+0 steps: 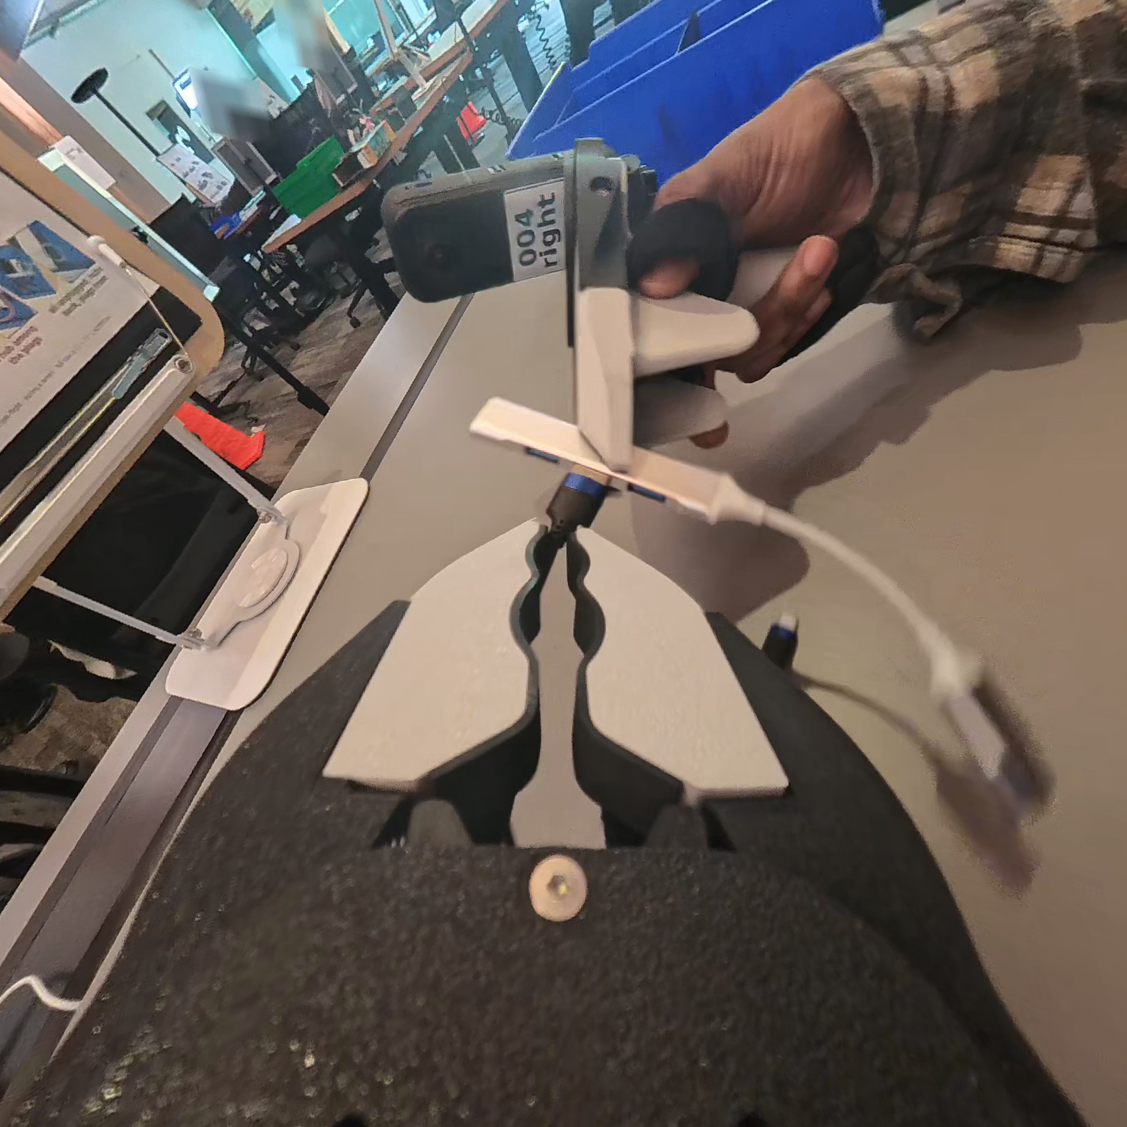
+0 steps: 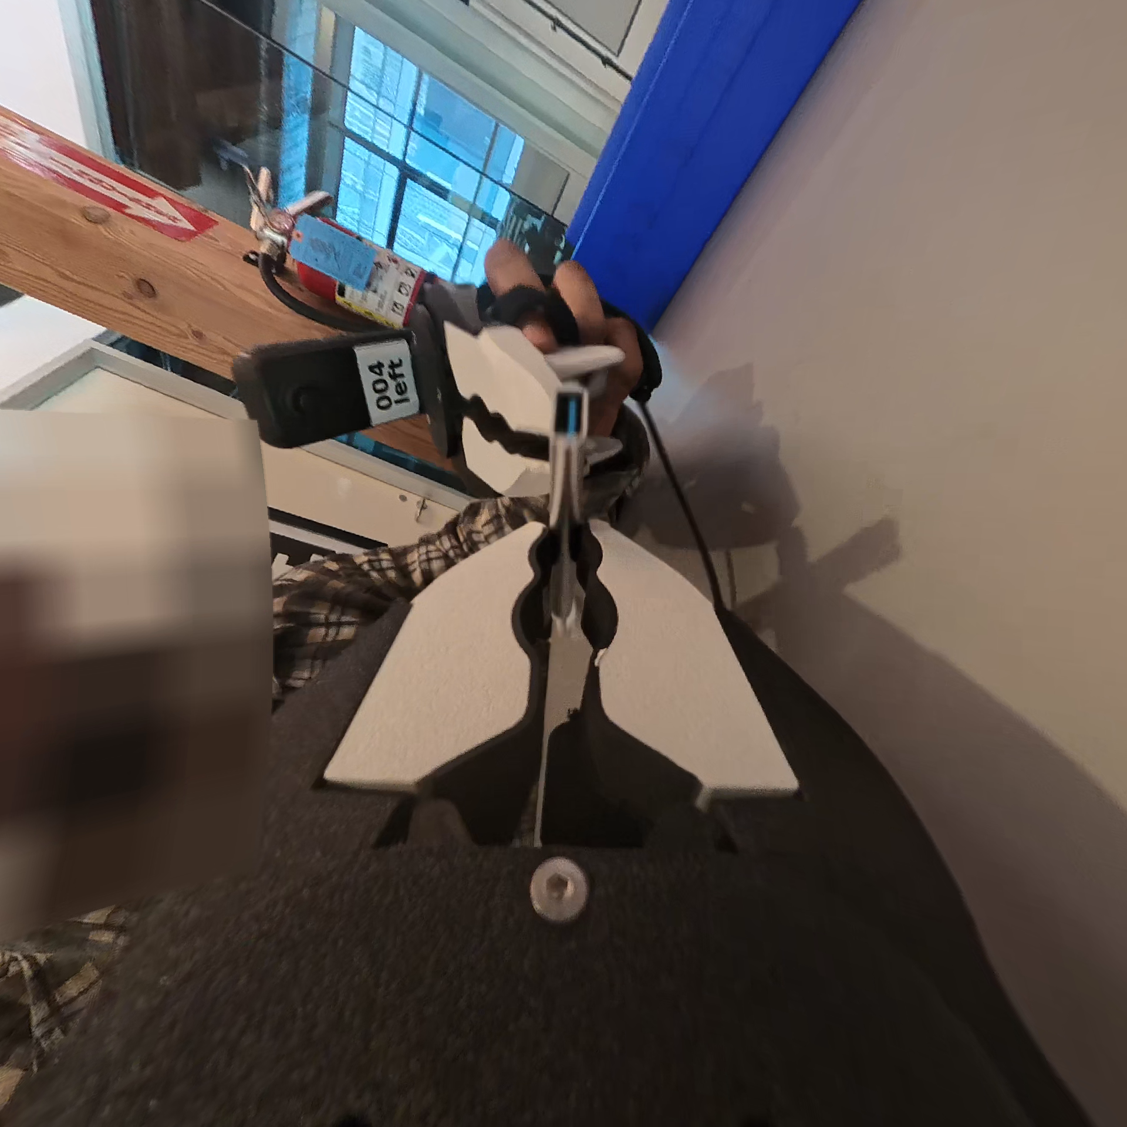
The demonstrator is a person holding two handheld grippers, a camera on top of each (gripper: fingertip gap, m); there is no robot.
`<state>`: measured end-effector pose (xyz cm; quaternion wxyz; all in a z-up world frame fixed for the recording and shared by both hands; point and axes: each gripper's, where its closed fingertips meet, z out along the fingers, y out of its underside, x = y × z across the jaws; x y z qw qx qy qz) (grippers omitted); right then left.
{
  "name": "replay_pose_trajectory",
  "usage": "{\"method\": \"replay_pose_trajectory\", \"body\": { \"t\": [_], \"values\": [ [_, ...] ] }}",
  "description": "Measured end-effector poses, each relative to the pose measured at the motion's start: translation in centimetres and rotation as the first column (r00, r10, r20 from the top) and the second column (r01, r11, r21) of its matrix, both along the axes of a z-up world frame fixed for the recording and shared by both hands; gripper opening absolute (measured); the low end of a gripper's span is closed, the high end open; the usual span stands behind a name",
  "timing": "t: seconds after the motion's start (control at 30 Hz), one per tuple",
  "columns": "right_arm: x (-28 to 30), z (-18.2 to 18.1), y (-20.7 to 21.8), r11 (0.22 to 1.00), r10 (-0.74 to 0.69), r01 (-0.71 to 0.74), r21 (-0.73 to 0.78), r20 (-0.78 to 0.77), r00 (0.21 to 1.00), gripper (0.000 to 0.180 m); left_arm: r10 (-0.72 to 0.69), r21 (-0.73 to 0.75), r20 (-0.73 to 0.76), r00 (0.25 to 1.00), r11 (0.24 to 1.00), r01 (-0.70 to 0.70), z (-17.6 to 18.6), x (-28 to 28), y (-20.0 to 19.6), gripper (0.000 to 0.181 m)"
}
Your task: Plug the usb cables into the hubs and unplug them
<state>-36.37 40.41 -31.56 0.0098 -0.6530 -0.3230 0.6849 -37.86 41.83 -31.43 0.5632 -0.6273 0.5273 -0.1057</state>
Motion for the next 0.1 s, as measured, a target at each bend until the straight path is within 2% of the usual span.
{"method": "replay_pose_trajectory", "body": {
  "t": [0.03, 0.1],
  "values": [
    [-0.28, -0.35, -0.33, 1.0, 0.01, -0.01, 0.002, 0.014, 1.0, 0.007, 0.009, 0.003, -0.014, 1.0, 1.0, -0.009, -0.13, -0.14, 0.19, 0.004],
    [-0.61, -0.66, -0.37, 1.0, 0.004, -0.004, -0.001, 0.023, 1.0, 0.007, 0.017, 0.019, -0.055, 0.998, 1.0, -0.016, -0.47, -0.36, 0.34, 0.004]
  ]
}}
